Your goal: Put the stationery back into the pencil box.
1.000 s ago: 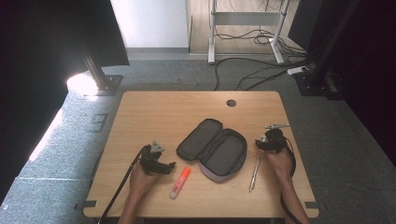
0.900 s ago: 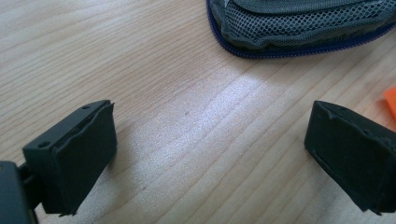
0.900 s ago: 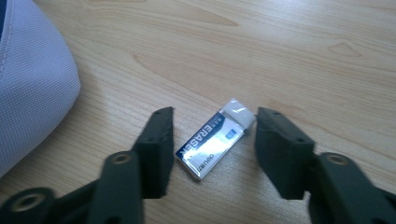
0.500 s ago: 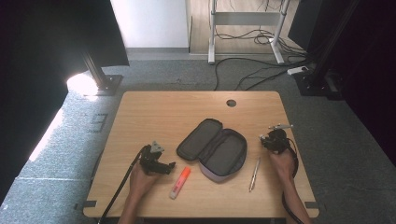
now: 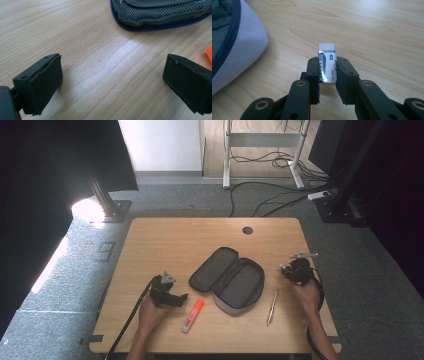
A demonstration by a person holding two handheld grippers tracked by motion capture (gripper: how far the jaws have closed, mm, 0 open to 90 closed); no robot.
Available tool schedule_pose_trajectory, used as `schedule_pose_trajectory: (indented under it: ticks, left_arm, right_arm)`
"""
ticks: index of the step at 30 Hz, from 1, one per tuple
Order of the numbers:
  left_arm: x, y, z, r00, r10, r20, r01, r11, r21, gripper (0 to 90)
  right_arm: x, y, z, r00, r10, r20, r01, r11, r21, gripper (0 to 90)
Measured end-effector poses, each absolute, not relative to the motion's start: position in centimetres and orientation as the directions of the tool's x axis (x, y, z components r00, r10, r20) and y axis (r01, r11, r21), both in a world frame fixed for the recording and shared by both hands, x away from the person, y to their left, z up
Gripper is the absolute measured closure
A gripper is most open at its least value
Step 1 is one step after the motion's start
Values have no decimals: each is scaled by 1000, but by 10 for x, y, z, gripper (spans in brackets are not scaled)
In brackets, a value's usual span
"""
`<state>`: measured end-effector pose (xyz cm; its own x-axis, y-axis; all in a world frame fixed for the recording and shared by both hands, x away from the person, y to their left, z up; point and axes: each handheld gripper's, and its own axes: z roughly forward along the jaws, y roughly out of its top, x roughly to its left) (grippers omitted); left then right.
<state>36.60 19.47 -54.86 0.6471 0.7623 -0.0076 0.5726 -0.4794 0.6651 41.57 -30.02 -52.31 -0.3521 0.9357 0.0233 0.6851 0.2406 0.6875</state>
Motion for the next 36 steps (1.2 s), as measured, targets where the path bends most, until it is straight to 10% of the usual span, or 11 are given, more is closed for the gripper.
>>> schedule_pose_trajectory:
  ticks: [36]
  left_arm:
    - [366, 195, -549, 649, 761, -8, 570, -480, 667, 30]
  right_arm:
    - [400, -248, -470, -532, 847, -8, 568, 363, 739, 716]
